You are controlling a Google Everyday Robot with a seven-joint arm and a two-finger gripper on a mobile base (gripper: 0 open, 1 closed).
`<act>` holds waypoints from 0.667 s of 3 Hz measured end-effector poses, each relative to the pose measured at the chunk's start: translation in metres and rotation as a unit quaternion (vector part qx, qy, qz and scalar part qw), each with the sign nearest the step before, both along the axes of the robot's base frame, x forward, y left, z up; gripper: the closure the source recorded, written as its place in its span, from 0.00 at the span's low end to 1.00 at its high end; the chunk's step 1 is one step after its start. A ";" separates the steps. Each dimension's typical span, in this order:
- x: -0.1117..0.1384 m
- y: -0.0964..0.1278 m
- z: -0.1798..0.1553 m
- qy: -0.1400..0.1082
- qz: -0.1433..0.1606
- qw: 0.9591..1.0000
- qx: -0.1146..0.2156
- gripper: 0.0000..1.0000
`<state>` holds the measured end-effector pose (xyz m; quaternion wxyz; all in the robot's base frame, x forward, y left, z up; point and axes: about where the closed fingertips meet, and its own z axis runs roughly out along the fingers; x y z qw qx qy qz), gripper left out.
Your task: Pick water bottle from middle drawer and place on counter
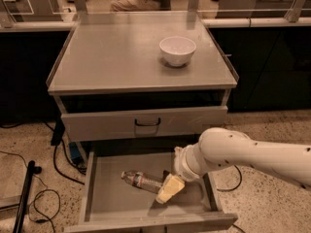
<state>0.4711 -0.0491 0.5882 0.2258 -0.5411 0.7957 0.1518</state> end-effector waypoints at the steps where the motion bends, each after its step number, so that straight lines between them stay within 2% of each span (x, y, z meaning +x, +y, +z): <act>1: 0.008 0.005 -0.022 0.001 -0.004 1.000 0.000 0.00; 2: 0.022 0.011 -0.055 0.003 -0.003 1.000 0.024 0.00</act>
Offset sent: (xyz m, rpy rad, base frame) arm 0.0332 0.0140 -0.0851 0.0786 0.0113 -0.0057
